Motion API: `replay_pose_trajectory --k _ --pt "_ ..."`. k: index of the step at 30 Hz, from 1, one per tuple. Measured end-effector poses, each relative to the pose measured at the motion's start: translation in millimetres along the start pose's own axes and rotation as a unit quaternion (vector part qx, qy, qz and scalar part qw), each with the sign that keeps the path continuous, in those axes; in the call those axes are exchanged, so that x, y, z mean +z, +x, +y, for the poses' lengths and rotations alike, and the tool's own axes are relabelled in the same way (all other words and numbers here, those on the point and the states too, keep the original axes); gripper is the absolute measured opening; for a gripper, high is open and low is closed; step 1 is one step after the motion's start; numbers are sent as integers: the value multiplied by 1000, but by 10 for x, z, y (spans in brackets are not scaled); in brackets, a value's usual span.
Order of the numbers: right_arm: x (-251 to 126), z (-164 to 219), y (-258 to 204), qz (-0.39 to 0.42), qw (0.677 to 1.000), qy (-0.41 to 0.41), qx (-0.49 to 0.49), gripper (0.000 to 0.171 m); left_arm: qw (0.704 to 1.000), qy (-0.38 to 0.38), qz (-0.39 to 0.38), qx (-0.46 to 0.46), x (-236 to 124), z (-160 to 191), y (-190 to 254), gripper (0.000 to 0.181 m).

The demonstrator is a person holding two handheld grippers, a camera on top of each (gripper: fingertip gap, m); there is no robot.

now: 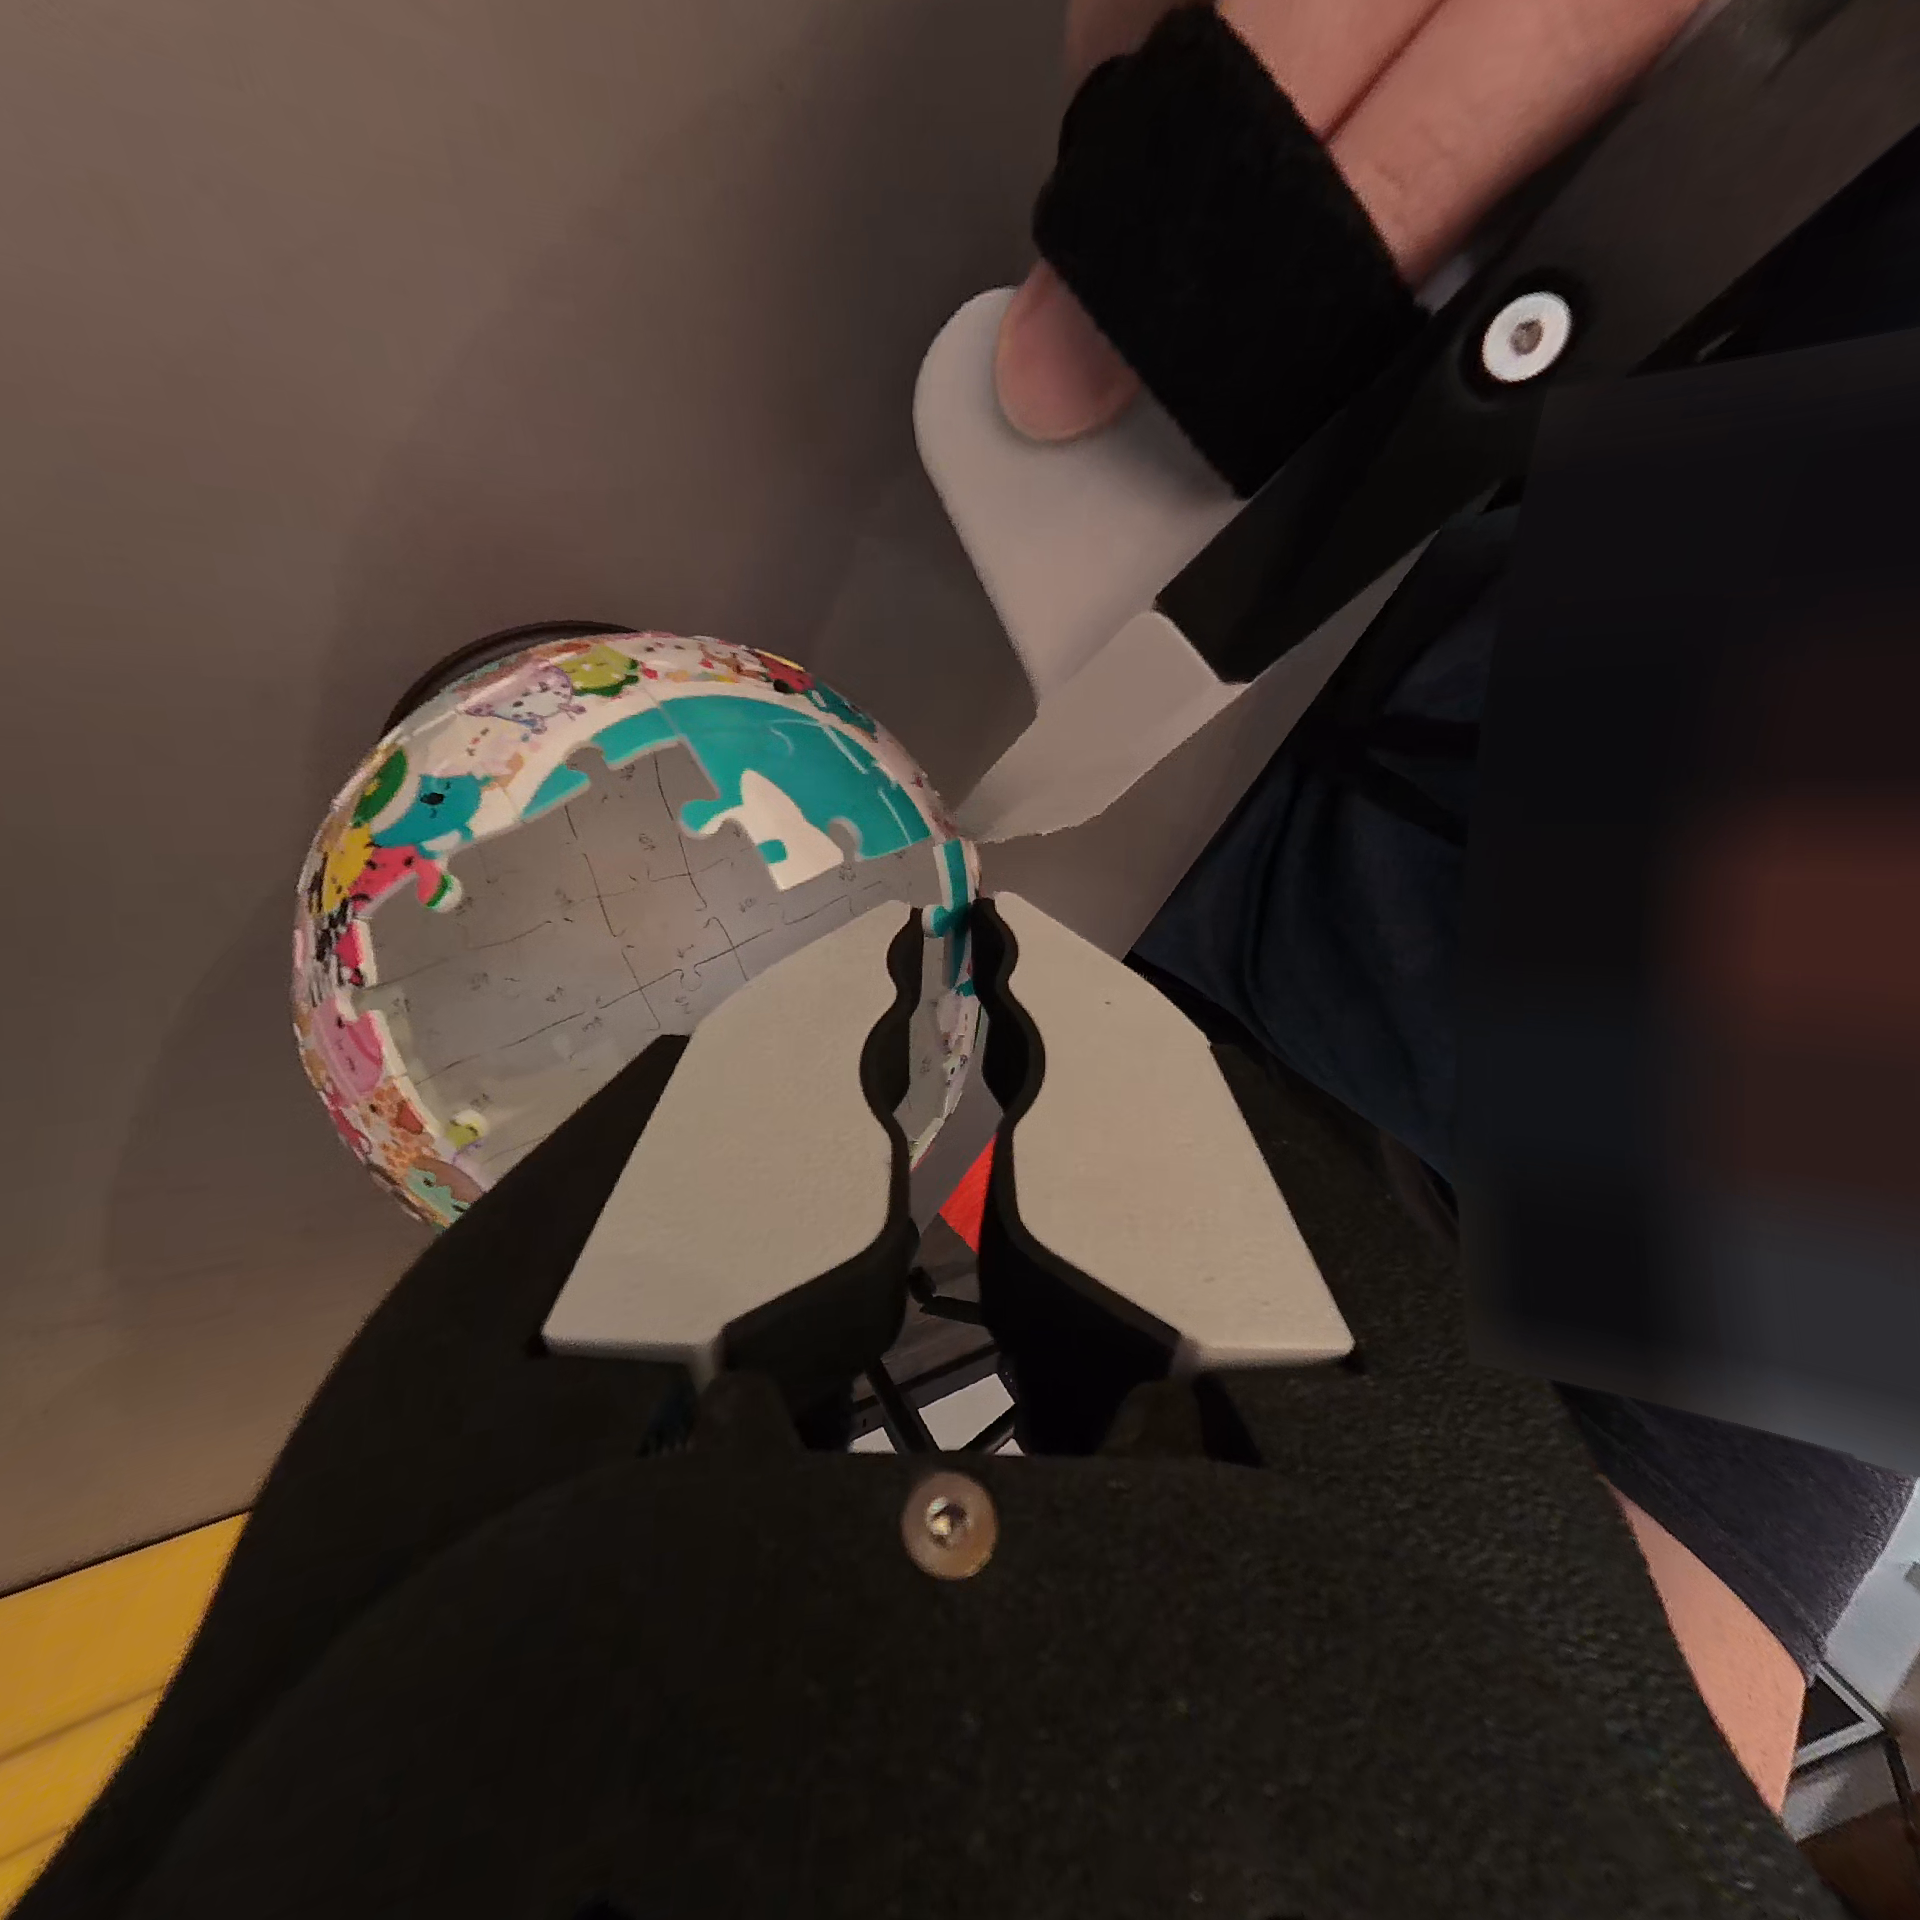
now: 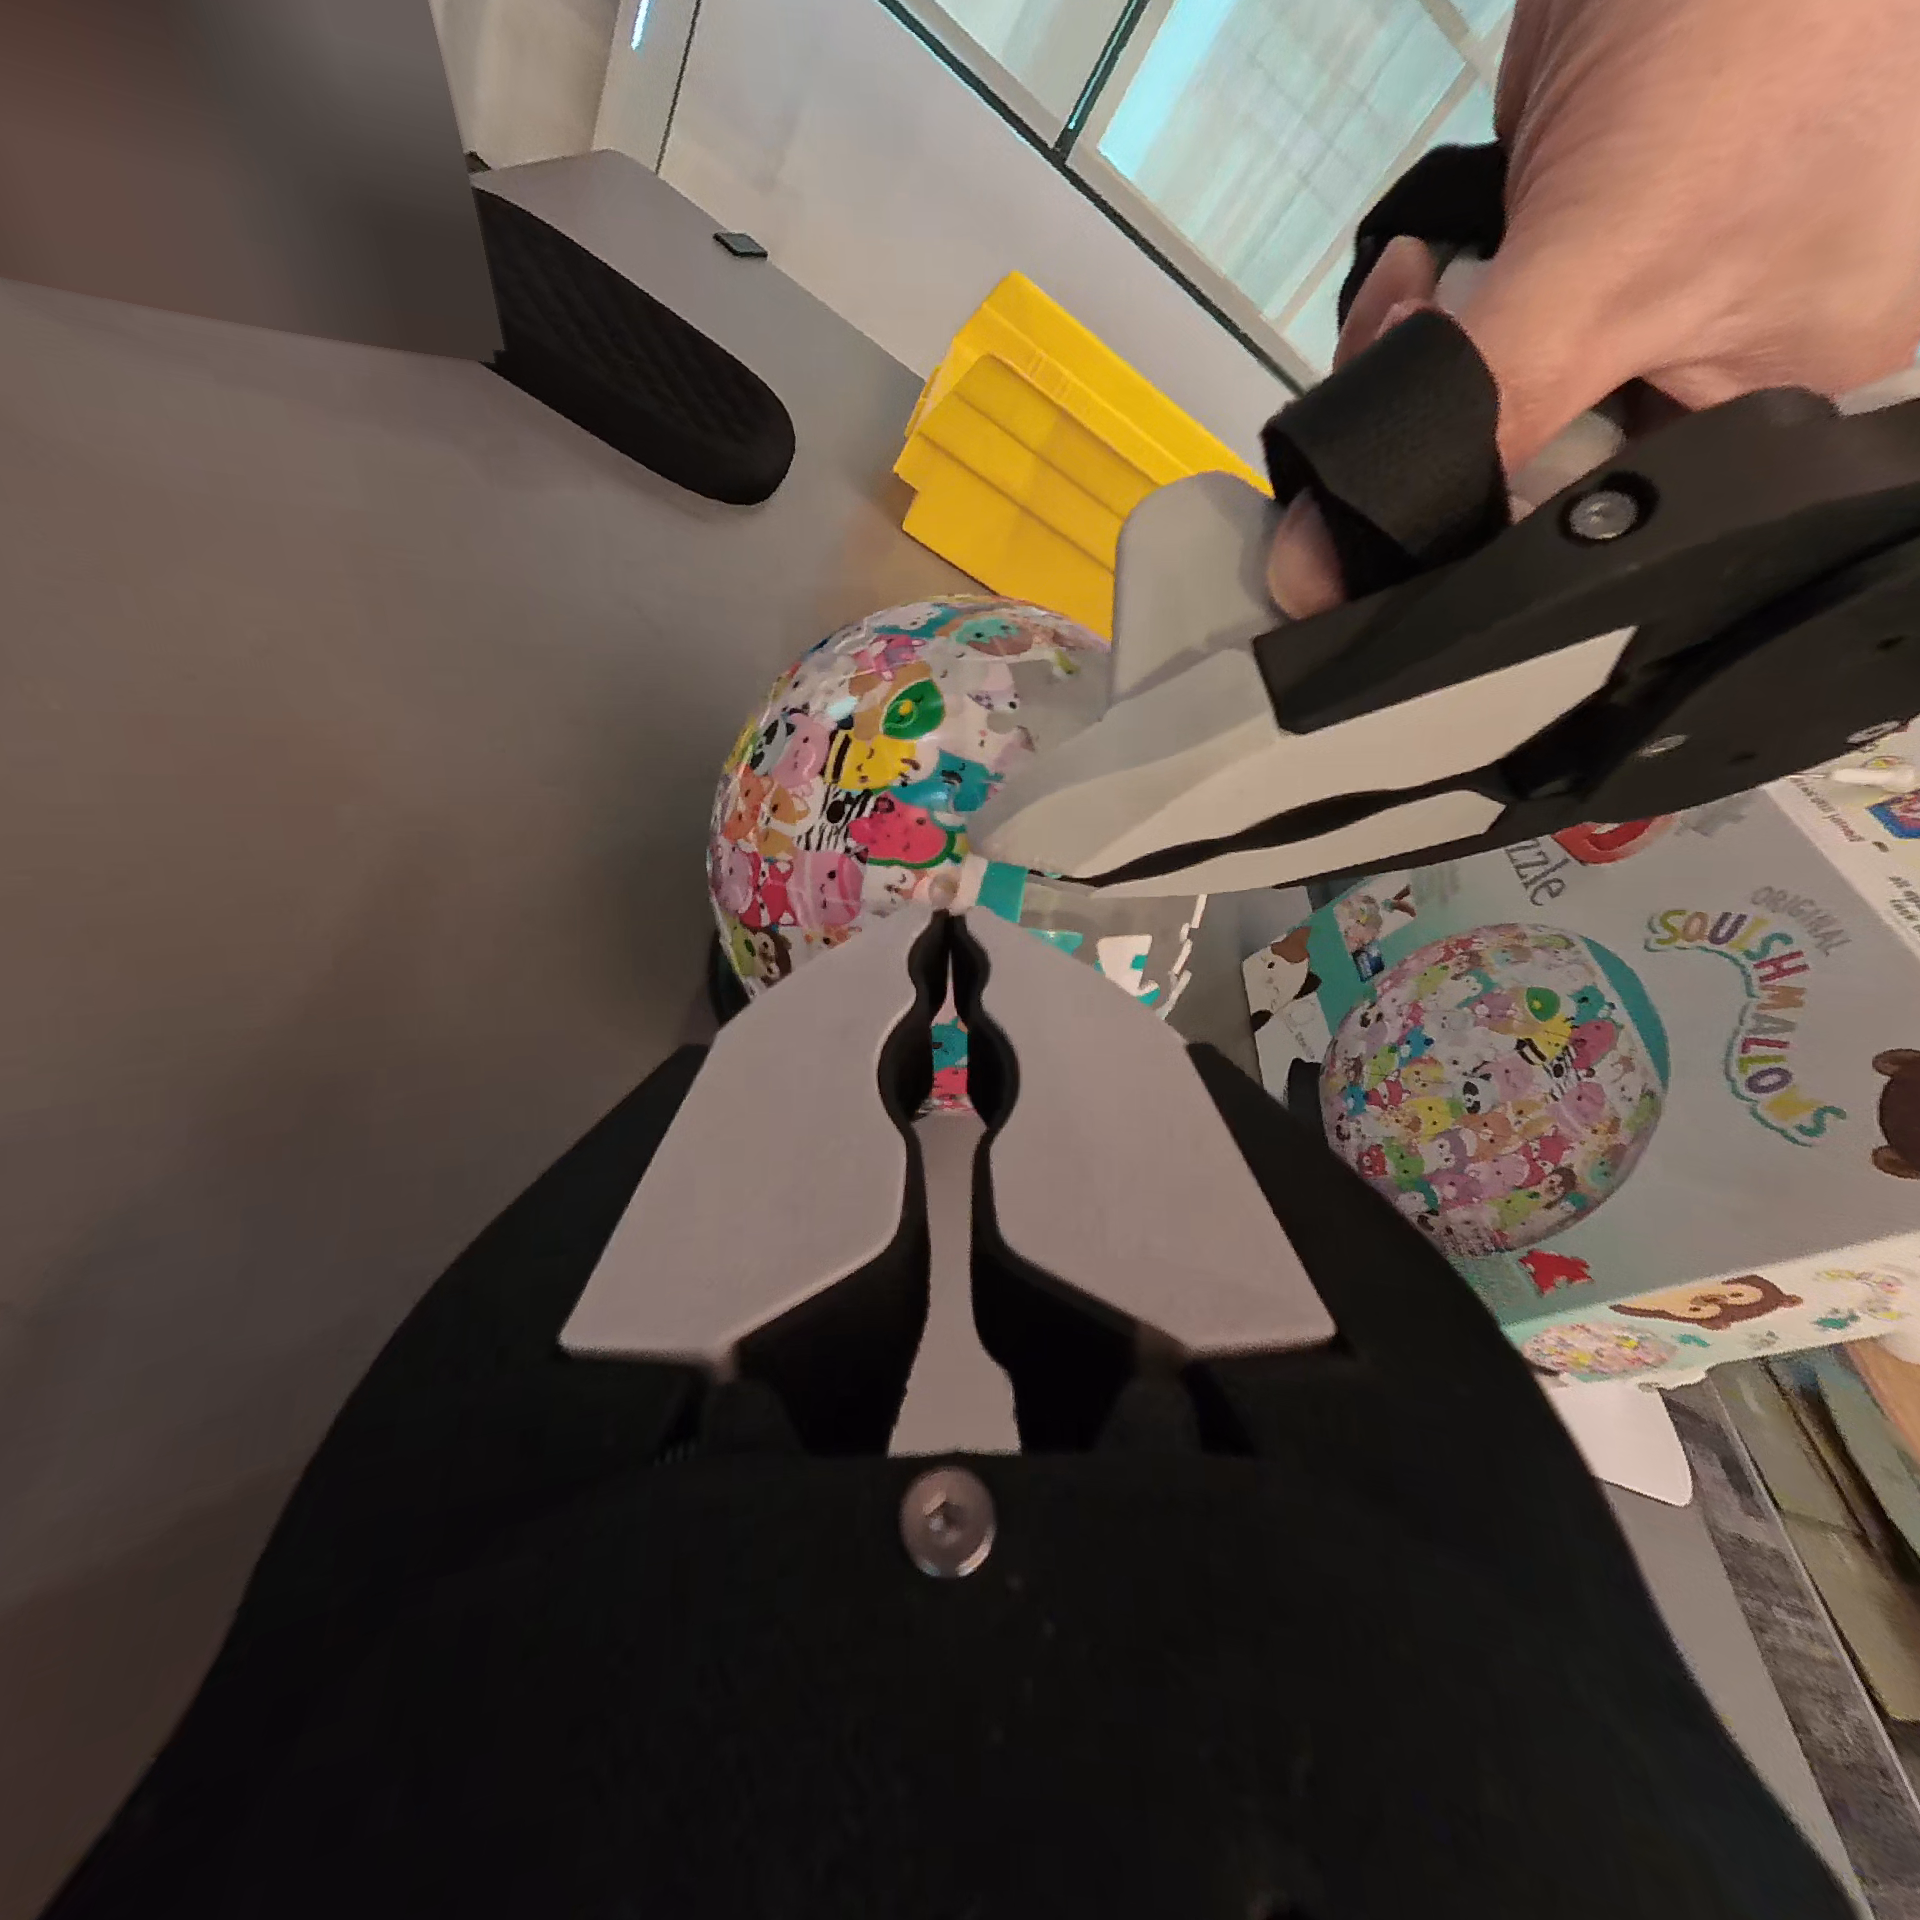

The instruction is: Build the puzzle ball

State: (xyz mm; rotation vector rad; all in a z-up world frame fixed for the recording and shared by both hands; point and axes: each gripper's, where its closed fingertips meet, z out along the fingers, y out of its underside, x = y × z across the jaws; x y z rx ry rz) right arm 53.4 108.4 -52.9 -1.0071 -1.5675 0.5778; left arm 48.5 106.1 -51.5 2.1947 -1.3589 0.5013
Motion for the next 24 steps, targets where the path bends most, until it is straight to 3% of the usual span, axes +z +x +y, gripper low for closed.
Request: replay_pose_trajectory --k 24 --pt "42 -22 -13 3 1000 7 -1 2 1000 -1 -2 -17 -7 6 -23 9"
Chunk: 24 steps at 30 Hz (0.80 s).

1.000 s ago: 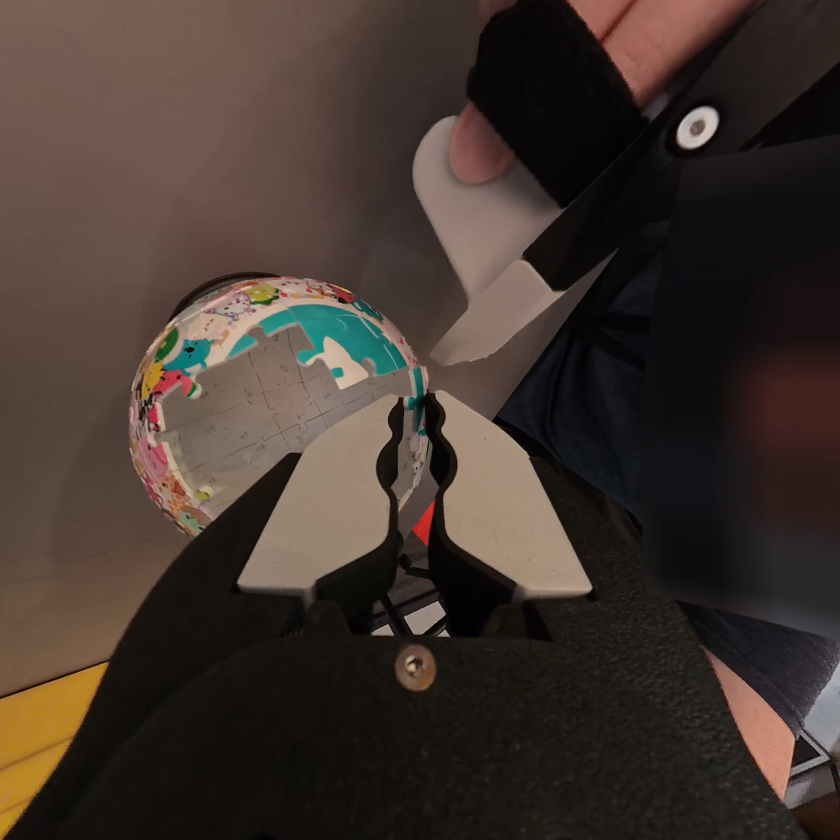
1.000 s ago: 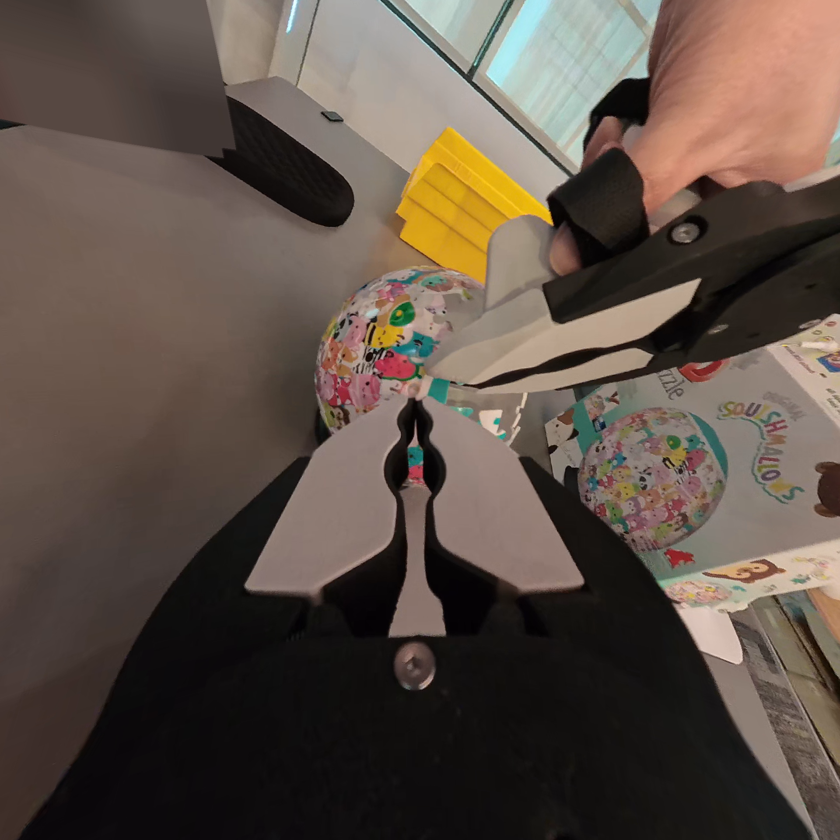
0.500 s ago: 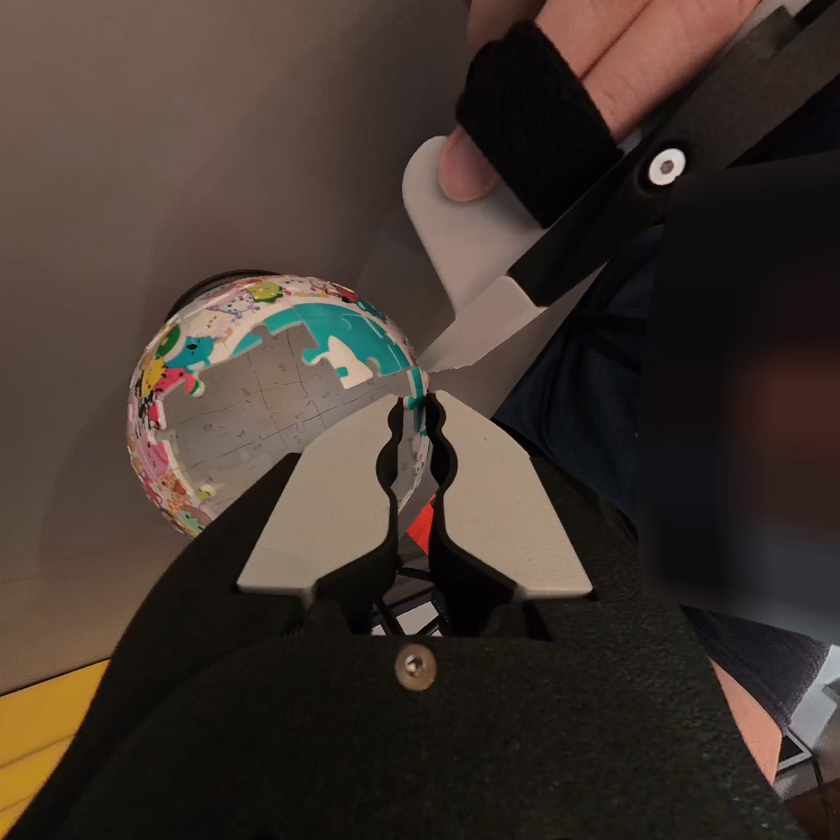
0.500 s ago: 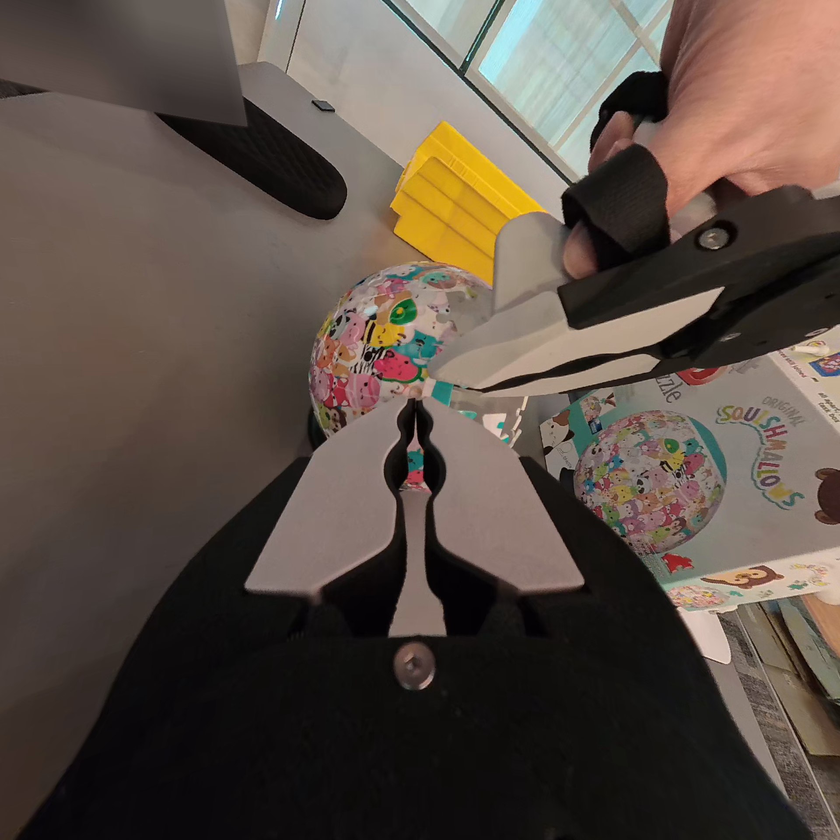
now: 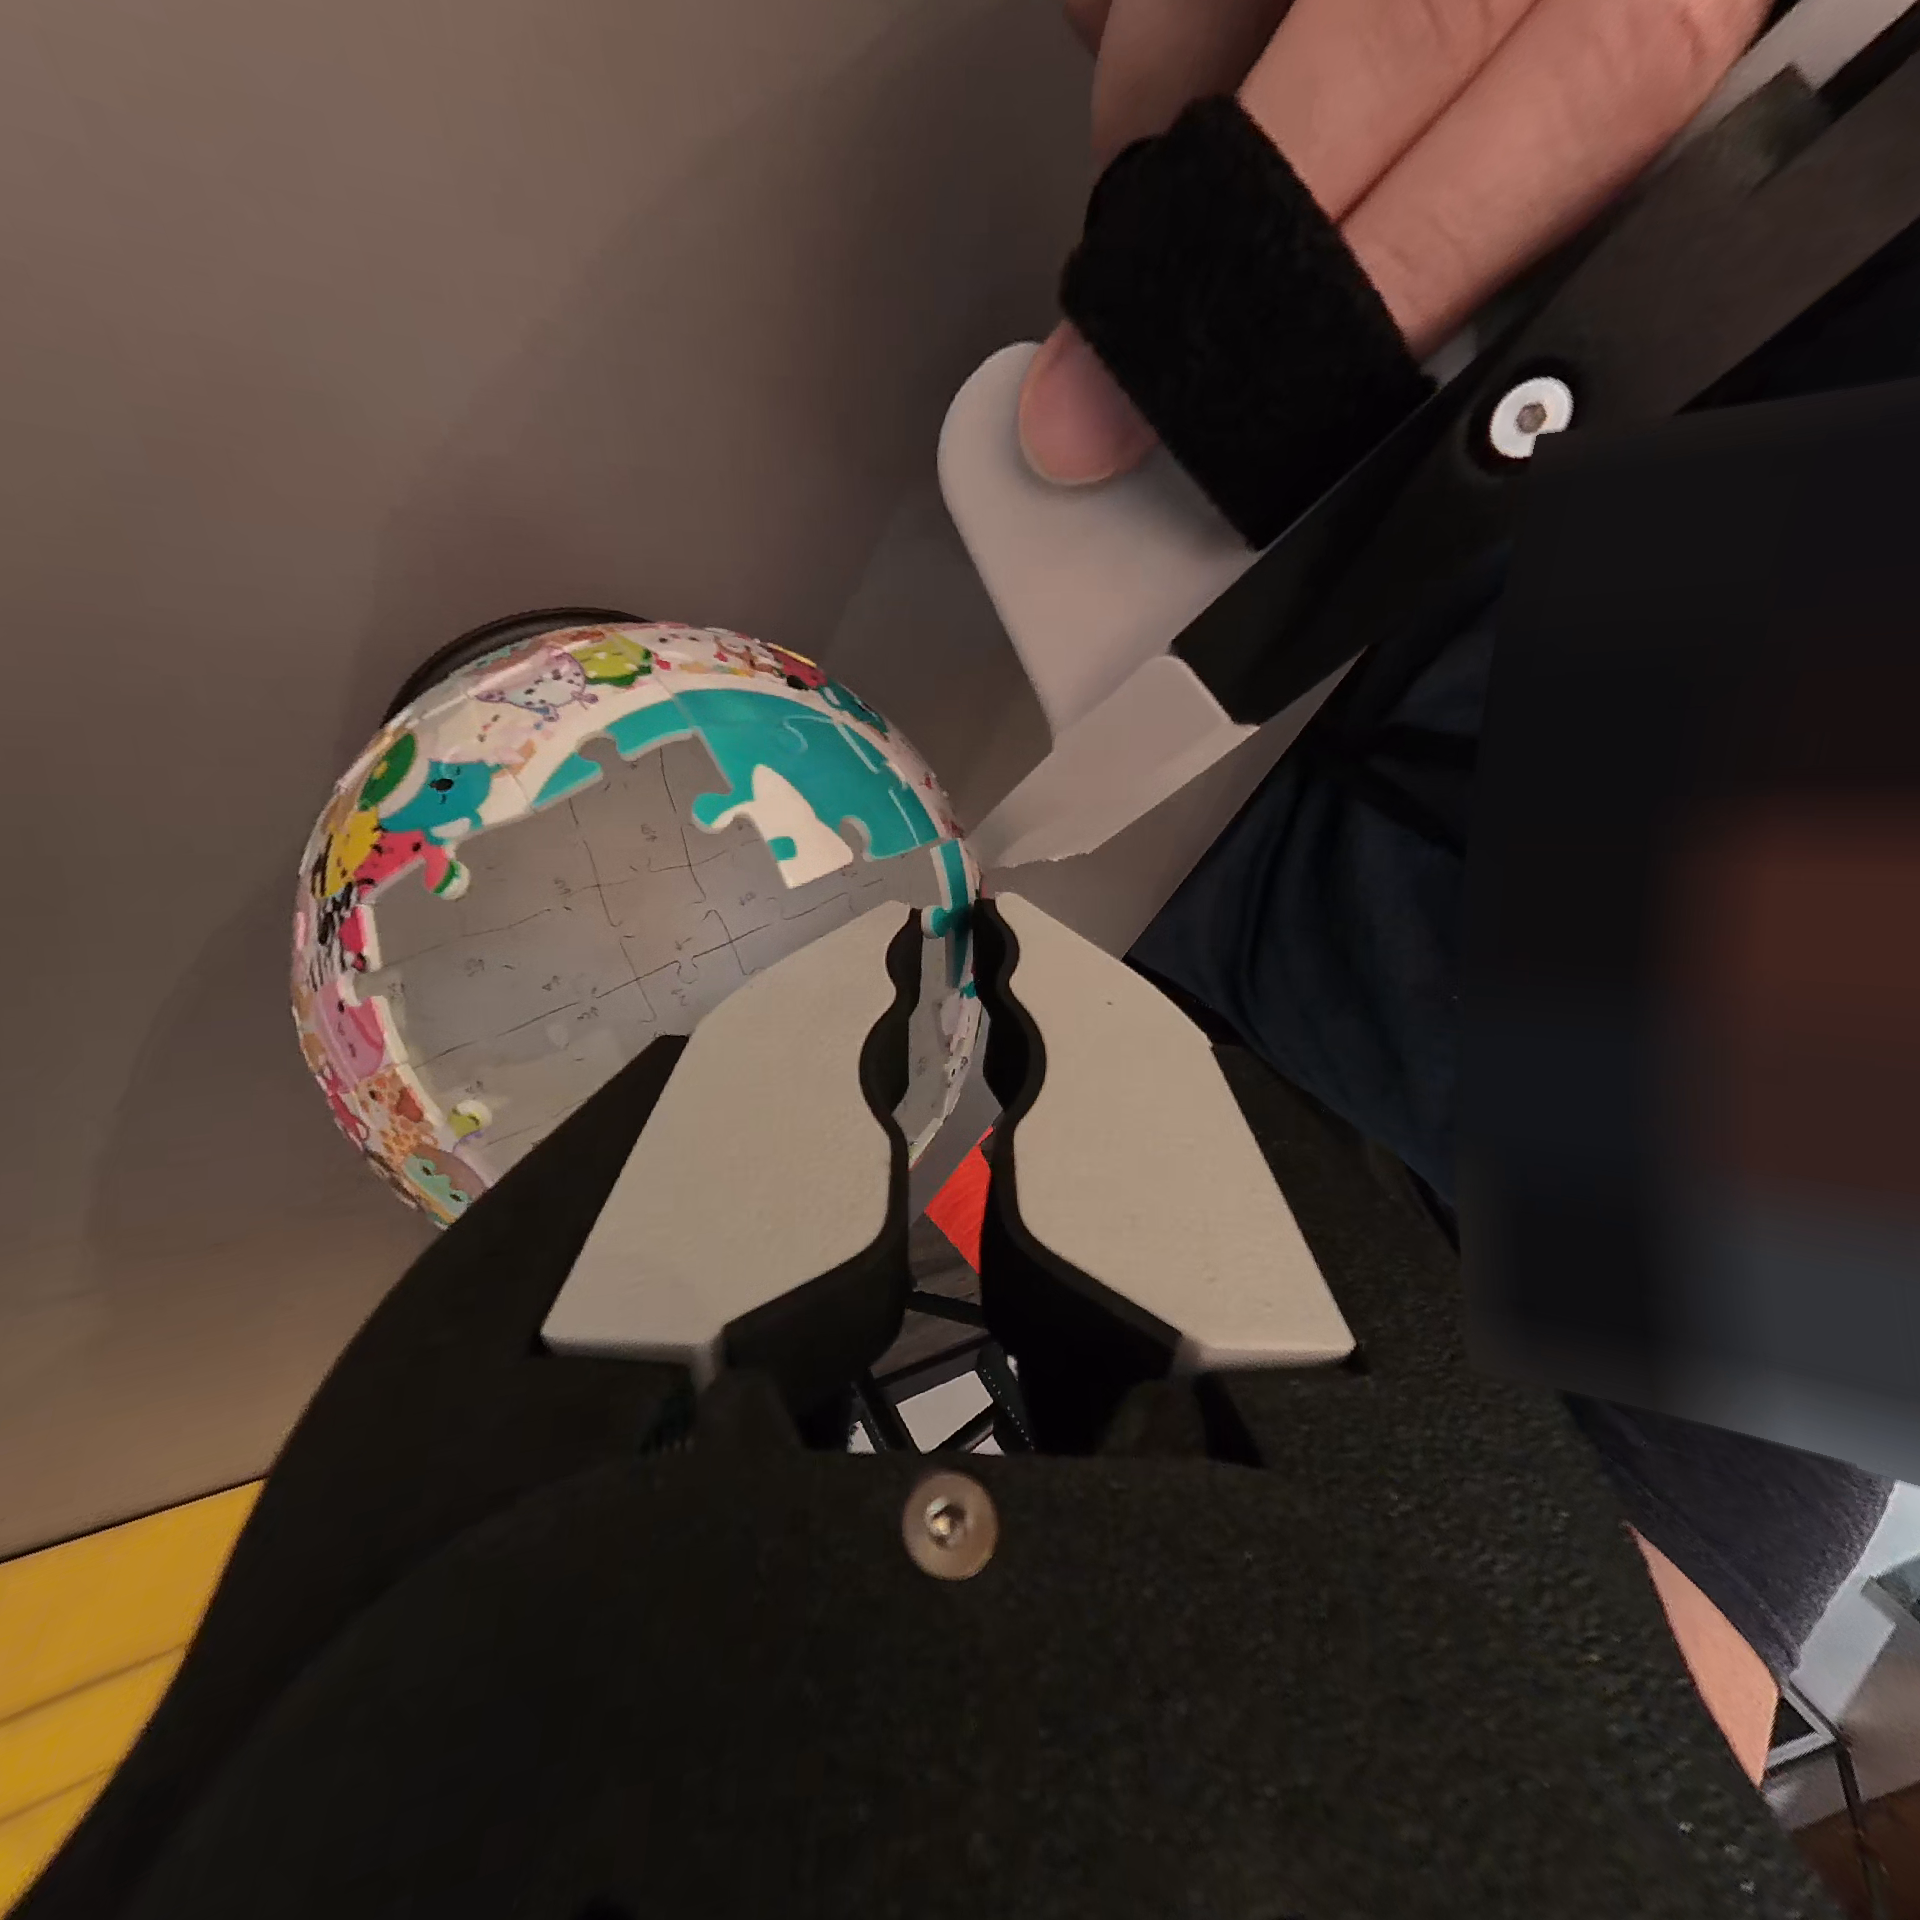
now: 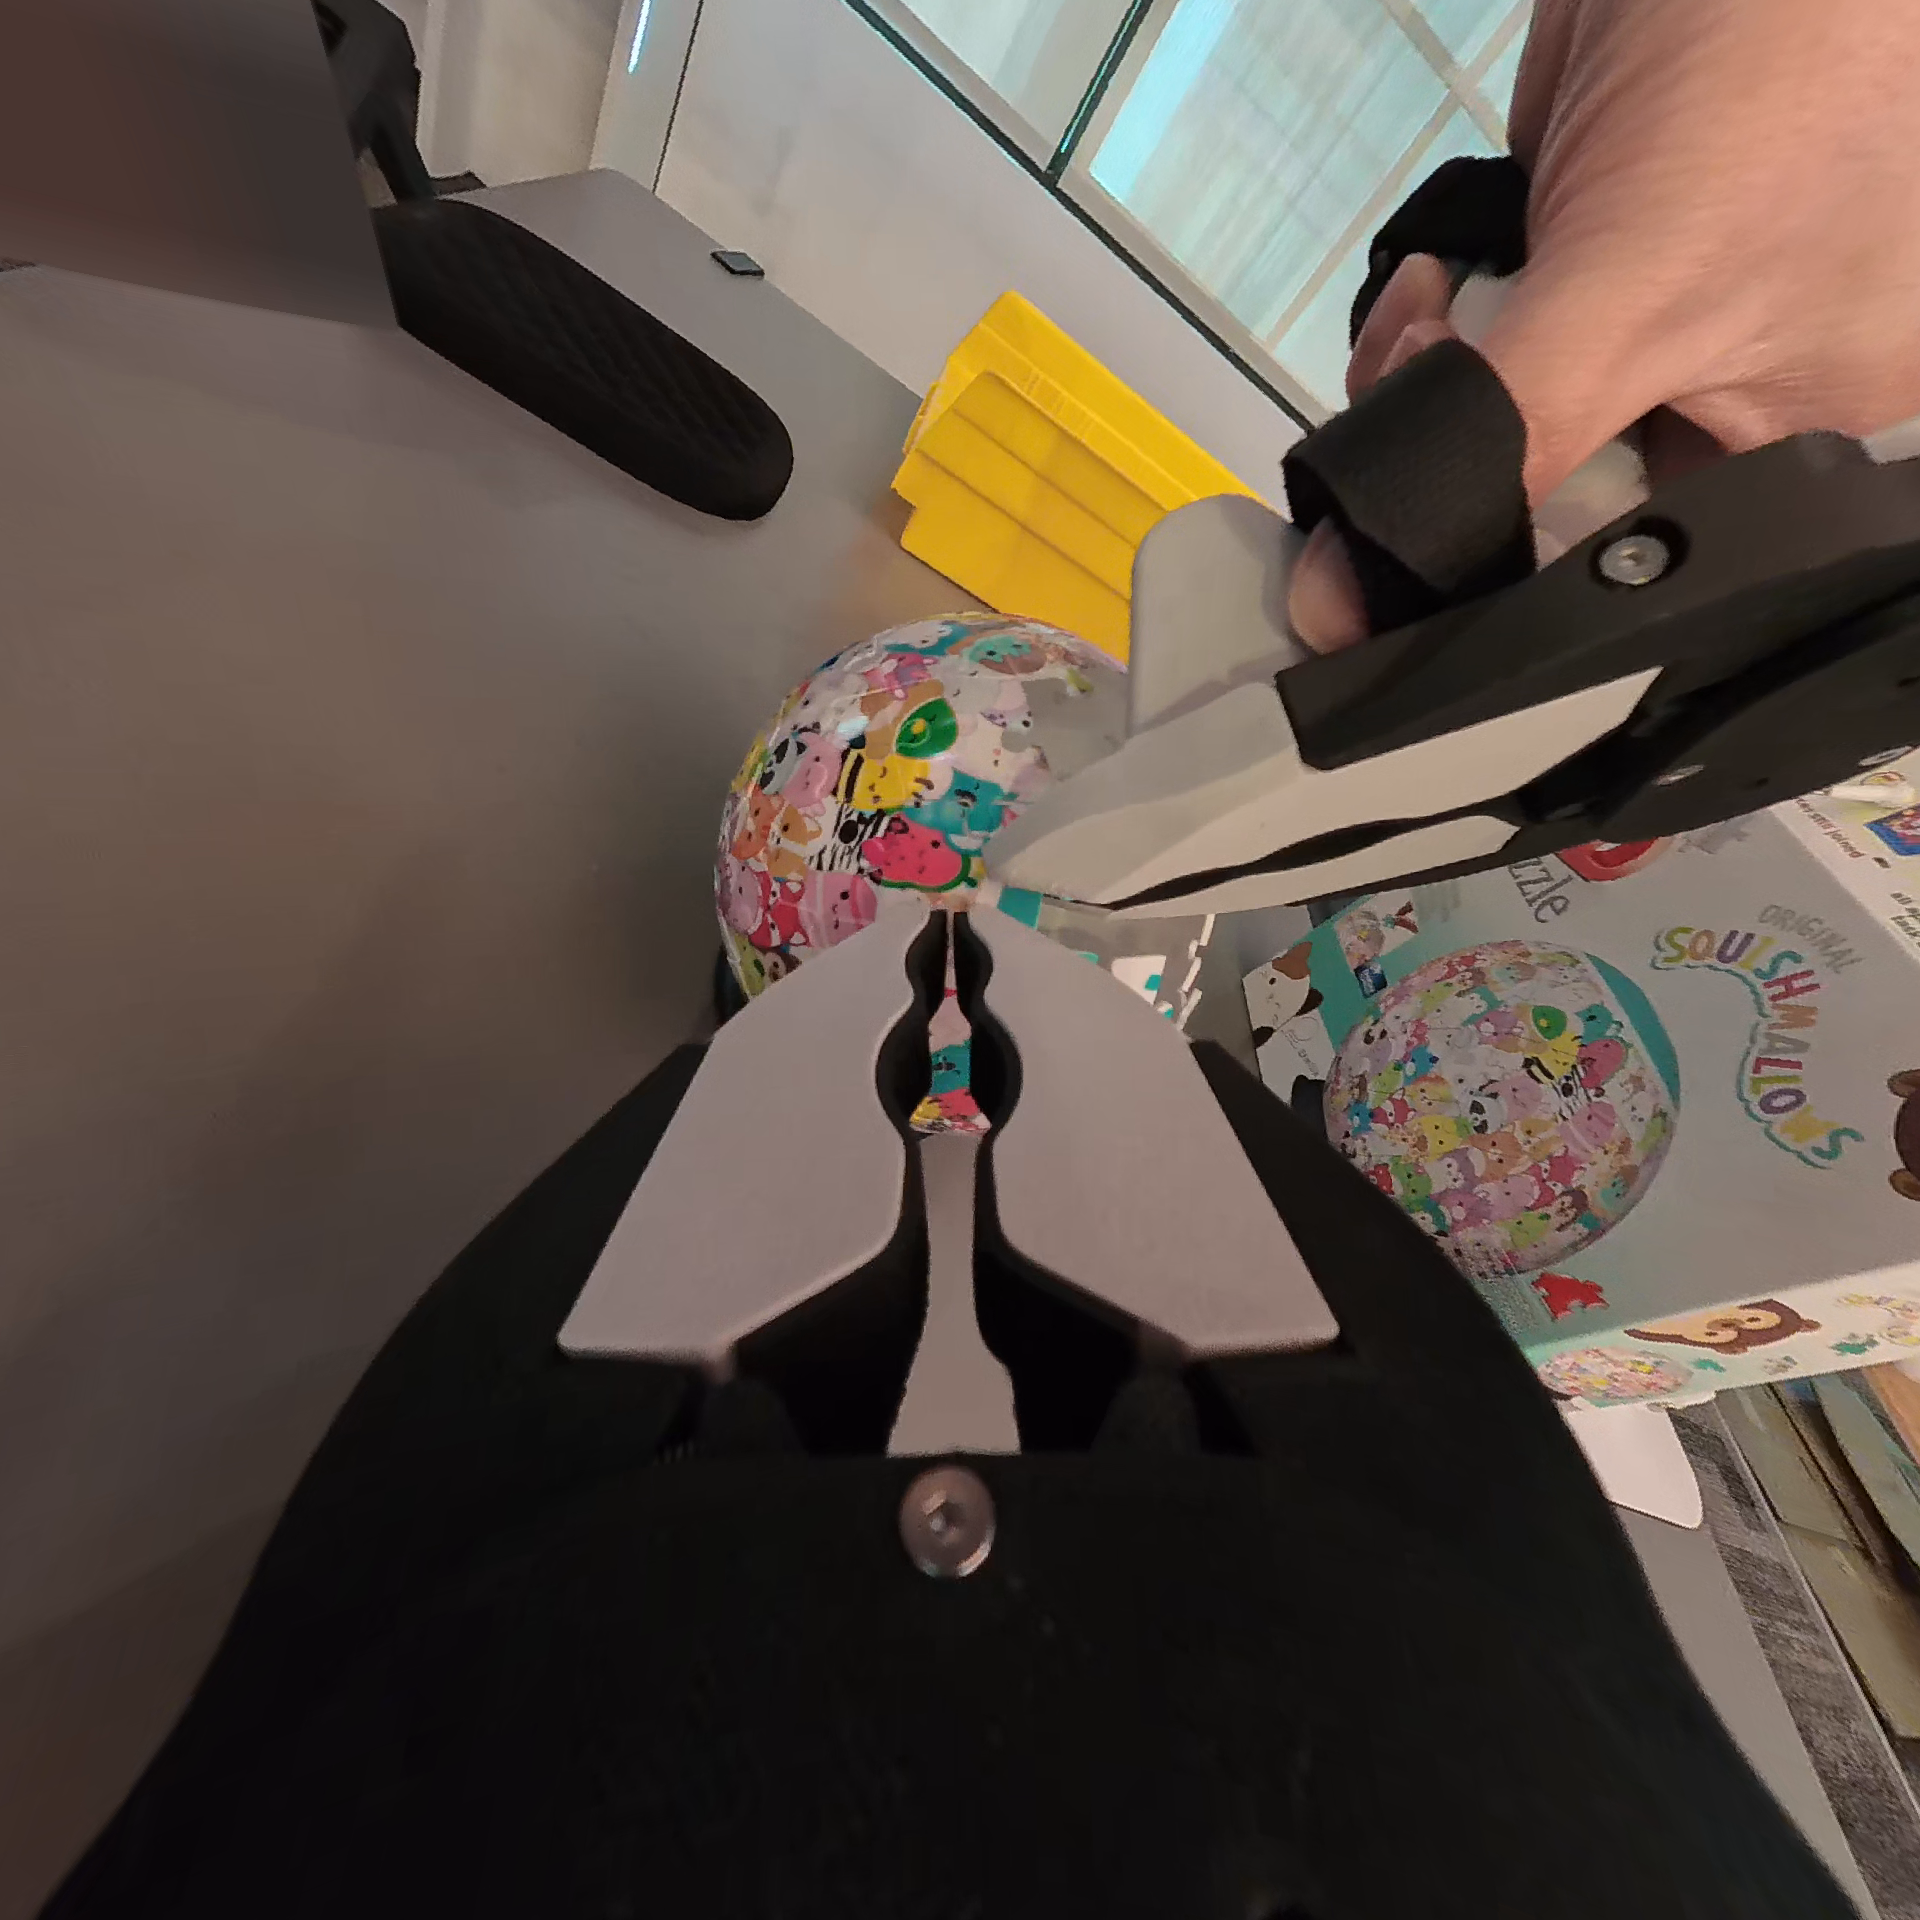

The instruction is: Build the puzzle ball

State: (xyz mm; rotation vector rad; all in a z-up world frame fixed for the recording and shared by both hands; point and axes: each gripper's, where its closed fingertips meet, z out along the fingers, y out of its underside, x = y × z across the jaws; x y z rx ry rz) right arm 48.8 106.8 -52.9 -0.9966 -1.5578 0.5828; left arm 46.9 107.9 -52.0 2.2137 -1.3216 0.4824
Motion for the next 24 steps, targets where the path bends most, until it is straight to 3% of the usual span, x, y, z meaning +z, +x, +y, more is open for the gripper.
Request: replay_pose_trajectory --k 10,15,24 --pt "1 13 6 -2 1000 1 7 3 1000 -3 4 -3 10 -6 -9 9" --pt "7 21 -1 -1 1000 -3 0 3 1000 -6 23 -15 76 -36 -13 18" --pt "18 45 10 4 1000 -5 0 3 1000 -9 27 -8 70 -34 -33 14"
